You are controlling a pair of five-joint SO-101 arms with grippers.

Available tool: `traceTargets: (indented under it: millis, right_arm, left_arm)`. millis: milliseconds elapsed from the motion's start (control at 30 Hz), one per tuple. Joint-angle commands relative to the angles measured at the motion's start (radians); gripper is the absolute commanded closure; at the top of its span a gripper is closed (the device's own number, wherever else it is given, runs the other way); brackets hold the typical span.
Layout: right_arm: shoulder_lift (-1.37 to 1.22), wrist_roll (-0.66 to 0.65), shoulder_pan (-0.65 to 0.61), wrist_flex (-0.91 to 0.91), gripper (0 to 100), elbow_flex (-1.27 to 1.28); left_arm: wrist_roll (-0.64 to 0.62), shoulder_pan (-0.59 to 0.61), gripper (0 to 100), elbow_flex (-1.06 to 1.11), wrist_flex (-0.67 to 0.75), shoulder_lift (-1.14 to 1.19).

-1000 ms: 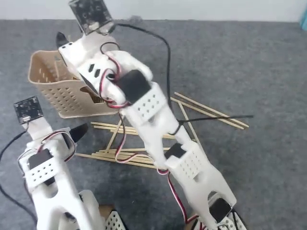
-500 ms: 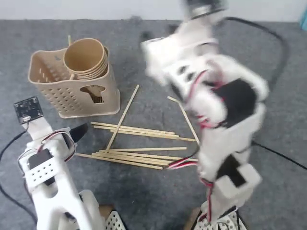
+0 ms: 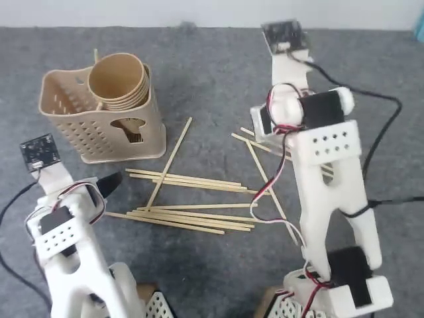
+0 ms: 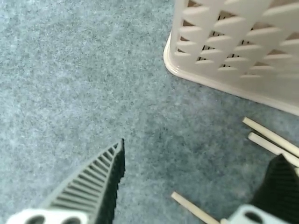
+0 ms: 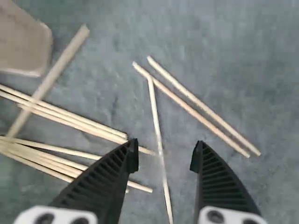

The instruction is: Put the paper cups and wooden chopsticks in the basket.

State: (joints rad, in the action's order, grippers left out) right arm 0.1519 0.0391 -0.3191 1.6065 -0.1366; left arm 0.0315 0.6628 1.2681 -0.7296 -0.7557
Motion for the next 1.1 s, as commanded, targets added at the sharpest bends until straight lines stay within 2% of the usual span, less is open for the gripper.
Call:
traceTargets:
  millis: [0,233,367,500,900,967,1033,1067]
  right_arm:
    - [0.051,-0.017,0.007,-0.166,80.5,0.190]
    - [0.048,-0.025,0.007,-0.628,80.5,0.546]
    - [-0.022,-0.075,0.005,-0.757,80.5,0.618]
    - [-0.157,-0.077,0.005,-0.806,80.5,0.589]
    - [-0.529,-0.074,0.004,-0.800,81.2,0.351]
    - [-0.538,-0.069,0.004,-0.785,87.8,0.333]
    - [-0.536,-0.017,0.005,-0.771,99.5,0.313]
    - [-0.532,0.026,0.012,-0.759,99.1,0.301]
  left_arm:
    - [0.008,-0.006,56,-0.004,0.020,-0.021]
    - [0.008,-0.006,56,-0.004,0.020,-0.021]
    - [0.008,-0.006,56,-0.004,0.020,-0.021]
    - [0.008,-0.006,56,-0.004,0.020,-0.021]
    - [0.008,-0.006,56,-0.002,0.037,-0.021]
    - [0.008,-0.006,56,-0.002,0.038,-0.021]
    - [0.008,-0.006,56,-0.002,0.038,-0.021]
    - [0.008,-0.006,56,-0.002,0.038,-0.021]
